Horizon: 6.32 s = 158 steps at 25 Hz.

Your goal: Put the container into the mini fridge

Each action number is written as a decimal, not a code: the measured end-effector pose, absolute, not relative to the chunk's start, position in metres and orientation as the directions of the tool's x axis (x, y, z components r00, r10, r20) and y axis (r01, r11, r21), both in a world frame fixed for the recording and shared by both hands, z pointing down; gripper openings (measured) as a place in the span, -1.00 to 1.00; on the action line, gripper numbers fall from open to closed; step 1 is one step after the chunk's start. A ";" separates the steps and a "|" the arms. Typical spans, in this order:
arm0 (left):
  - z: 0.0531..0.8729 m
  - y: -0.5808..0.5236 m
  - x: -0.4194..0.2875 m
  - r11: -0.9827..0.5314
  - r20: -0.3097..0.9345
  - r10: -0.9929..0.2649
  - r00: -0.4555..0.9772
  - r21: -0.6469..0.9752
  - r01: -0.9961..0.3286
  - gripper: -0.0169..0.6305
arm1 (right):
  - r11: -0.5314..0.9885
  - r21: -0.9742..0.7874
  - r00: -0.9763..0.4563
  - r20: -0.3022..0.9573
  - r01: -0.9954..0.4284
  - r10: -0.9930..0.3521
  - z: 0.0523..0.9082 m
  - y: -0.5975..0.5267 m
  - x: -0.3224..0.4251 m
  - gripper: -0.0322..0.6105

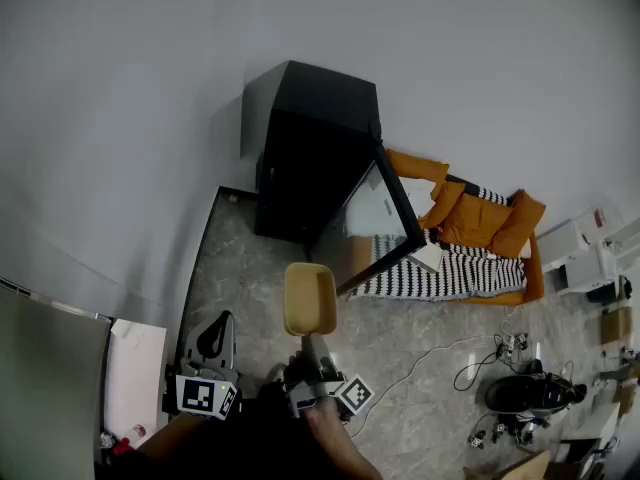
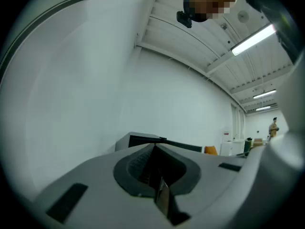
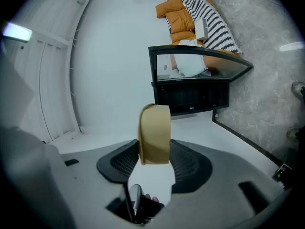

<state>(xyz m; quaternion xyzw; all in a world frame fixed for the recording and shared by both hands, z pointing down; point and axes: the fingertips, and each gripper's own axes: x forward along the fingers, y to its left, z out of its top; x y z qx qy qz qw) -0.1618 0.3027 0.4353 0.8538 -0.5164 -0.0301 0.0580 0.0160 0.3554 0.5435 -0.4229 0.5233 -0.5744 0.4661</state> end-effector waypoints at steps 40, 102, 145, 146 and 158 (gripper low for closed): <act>0.428 0.273 -0.082 -0.401 -0.004 -0.915 0.403 0.111 -0.909 -0.93 | -0.033 -0.990 -0.261 -0.004 0.139 -0.965 0.554 0.308 0.092 -0.30; 0.451 -0.125 -0.036 -0.491 -0.013 -0.868 0.496 0.162 -0.856 -0.93 | -0.078 -0.997 -0.184 0.073 0.021 -0.980 0.632 -0.103 0.125 -0.31; 0.456 -0.196 -0.033 -0.521 -0.015 -0.850 0.527 0.179 -0.835 -0.93 | -0.060 -0.998 -0.133 0.062 -0.015 -0.989 0.681 -0.238 0.149 -0.31; 0.457 -0.196 -0.033 -0.520 -0.015 -0.850 0.526 0.180 -0.835 -0.93 | -0.062 -0.998 -0.134 0.063 -0.013 -0.989 0.682 -0.240 0.149 -0.31; 0.455 -0.202 -0.031 -0.519 -0.012 -0.850 0.527 0.192 -0.833 -0.93 | -0.056 -0.998 -0.113 0.057 -0.011 -0.992 0.691 -0.256 0.157 -0.31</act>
